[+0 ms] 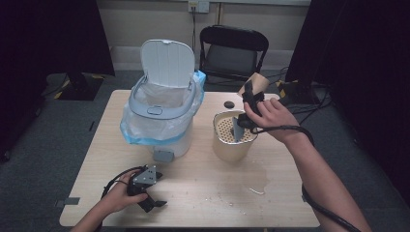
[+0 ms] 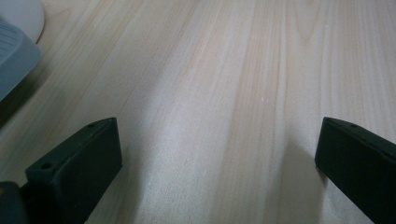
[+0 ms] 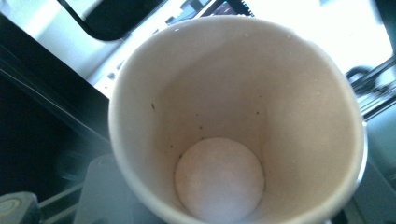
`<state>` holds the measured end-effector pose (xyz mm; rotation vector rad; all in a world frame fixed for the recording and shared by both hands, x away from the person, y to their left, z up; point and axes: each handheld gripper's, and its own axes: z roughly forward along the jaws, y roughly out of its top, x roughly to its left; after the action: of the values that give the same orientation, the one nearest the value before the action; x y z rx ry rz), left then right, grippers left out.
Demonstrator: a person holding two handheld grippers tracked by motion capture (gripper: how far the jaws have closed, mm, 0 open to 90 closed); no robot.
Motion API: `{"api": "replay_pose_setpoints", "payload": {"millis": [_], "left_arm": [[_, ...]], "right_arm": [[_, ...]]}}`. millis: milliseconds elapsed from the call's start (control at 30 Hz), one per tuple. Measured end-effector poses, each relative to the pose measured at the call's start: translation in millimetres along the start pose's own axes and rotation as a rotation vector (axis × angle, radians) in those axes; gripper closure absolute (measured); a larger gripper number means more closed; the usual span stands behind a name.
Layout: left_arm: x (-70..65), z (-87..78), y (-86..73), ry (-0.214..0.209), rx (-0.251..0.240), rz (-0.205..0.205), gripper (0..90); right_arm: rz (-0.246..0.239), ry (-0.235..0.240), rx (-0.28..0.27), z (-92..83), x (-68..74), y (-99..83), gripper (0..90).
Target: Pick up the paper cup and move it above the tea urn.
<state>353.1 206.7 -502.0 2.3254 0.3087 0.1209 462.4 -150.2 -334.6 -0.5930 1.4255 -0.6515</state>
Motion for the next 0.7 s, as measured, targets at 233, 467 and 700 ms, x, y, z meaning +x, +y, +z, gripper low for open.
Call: {"api": "replay_pose_setpoints", "payload": {"millis": [233,467,700], "left_arm": [[-0.2,0.3,-0.1,-0.006,-0.003,-0.005,0.0],[-0.2,0.4,-0.1,-0.007,-0.004,-0.006,0.0],[0.1,0.2,0.0,-0.003,-0.003,-0.001,0.0]], "right_arm": [[0.428,0.209,-0.056,8.7,-9.7,-11.1,38.9],[0.742,0.386,-0.13,17.2,-9.7,-24.6,38.6],[0.993,0.521,-0.211,24.5,-9.4,-30.3,38.3]]}}
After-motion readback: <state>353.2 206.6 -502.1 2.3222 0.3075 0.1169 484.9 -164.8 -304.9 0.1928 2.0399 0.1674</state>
